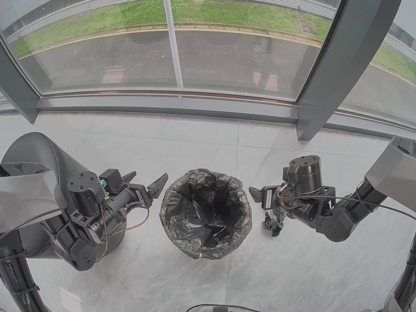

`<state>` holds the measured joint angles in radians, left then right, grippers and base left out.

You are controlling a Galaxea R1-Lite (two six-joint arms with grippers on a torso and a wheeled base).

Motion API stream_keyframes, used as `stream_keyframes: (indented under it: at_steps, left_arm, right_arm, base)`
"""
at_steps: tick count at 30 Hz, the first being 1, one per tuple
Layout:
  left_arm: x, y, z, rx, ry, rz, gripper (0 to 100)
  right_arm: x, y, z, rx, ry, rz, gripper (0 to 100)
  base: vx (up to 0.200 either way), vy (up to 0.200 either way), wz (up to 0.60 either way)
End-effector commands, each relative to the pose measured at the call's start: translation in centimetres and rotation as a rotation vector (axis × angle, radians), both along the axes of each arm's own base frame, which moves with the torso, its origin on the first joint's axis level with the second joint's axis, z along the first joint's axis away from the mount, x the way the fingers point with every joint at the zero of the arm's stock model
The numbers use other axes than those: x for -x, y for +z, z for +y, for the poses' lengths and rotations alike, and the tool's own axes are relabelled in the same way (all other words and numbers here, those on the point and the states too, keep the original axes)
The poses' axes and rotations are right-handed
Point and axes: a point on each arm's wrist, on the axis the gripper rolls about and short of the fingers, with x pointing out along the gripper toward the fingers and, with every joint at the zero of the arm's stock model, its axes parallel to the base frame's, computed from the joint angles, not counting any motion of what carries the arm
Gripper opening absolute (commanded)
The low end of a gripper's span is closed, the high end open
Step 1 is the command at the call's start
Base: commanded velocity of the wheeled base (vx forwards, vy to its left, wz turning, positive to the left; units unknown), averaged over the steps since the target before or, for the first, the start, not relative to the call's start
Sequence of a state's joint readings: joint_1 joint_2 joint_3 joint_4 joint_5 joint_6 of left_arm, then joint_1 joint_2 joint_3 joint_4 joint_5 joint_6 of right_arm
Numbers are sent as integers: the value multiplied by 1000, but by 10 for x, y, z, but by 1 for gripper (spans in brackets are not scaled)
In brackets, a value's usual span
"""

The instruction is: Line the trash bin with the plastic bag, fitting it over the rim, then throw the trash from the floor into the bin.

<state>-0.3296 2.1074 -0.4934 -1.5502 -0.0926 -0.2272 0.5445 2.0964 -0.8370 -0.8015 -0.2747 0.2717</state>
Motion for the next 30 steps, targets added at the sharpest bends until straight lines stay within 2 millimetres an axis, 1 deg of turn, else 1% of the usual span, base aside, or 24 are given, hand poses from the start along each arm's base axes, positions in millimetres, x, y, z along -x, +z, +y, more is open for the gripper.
stream_keyframes:
  at_steps: [1,6,7,8,12,15,19,20,22,27,28,29,30]
  left_arm:
    - [1,7,4,10,7,-20,100]
    - [-1,8,8,23,-4,-17,100]
    - [-1,8,8,23,-5,-17,100]
    - [-1,8,12,25,-8,-17,100]
    - [-2,7,13,26,-11,-11,100]
    - [-2,6,12,25,-11,-9,100]
    - [-3,5,12,24,-12,-6,100]
    - [-3,3,12,23,-12,-1,100]
    - [-4,2,11,22,-12,2,100]
    - [-5,1,11,21,-12,3,100]
    - [-5,-1,11,20,-12,8,100]
    - [-5,-1,11,20,-12,8,100]
    - [-5,-2,11,19,-12,11,100]
  right_arm:
    - [-36,-43,-51,68,-59,76,100]
    - [-63,-61,-64,152,-14,78,100]
    - [-64,-62,-64,155,-12,79,100]
    - [-72,-68,-65,195,17,94,100]
    - [-91,-77,-60,227,40,119,100]
    - [-106,-80,-56,227,46,141,100]
    - [-118,-88,-53,214,72,190,100]
    - [-124,-91,-55,212,69,202,100]
    - [-129,-95,-55,216,68,212,100]
    - [-138,-99,-54,221,65,229,100]
    - [-145,-103,-56,221,55,226,100]
    - [-145,-103,-56,223,56,224,100]
    - [-150,-107,-60,225,44,233,100]
  base:
    - [0,0,0]
    - [0,0,0]
    - [0,0,0]
    - [0,0,0]
    - [0,0,0]
    - [0,0,0]
    - [0,0,0]
    - [0,0,0]
    - [0,0,0]
    - [0,0,0]
    - [0,0,0]
    - [0,0,0]
    - [0,0,0]
